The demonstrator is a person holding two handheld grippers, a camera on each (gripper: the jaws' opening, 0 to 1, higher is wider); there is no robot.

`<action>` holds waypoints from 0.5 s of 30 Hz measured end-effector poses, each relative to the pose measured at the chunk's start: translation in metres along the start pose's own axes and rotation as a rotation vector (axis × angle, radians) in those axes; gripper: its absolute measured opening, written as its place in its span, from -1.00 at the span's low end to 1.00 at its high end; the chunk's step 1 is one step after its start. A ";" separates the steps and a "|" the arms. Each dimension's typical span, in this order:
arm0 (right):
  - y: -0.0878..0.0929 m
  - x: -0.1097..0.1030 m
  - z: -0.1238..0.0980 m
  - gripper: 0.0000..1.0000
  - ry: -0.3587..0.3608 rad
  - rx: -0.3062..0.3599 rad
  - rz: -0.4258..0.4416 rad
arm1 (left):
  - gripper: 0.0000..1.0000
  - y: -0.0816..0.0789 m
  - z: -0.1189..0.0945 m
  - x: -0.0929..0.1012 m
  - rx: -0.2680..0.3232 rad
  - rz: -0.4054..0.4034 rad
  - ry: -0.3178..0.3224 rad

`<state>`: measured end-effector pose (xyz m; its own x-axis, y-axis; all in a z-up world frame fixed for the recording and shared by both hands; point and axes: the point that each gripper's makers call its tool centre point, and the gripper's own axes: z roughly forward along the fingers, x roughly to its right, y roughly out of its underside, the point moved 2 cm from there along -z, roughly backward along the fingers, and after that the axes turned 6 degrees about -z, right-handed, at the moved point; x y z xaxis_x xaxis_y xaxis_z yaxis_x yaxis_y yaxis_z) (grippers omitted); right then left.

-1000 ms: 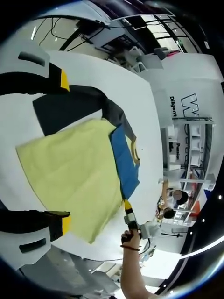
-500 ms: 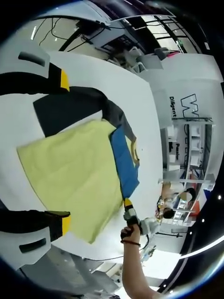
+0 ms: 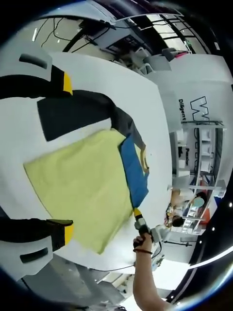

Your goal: Fold the garment on the visible template until the final outline fits inside the template.

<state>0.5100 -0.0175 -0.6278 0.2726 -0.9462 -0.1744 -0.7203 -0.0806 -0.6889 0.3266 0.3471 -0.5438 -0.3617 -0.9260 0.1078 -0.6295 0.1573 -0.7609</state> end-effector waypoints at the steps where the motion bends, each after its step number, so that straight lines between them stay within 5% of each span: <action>1: -0.001 0.003 0.000 -1.00 -0.001 -0.005 -0.008 | 0.99 0.000 0.001 0.000 0.000 0.000 0.002; 15: -0.013 0.066 -0.012 -1.00 0.062 -0.067 -0.079 | 0.99 0.000 0.011 0.003 -0.020 0.018 0.020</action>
<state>0.5297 -0.0832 -0.6222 0.2919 -0.9534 -0.0767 -0.7401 -0.1743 -0.6495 0.3335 0.3404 -0.5507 -0.3868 -0.9159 0.1073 -0.6361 0.1807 -0.7501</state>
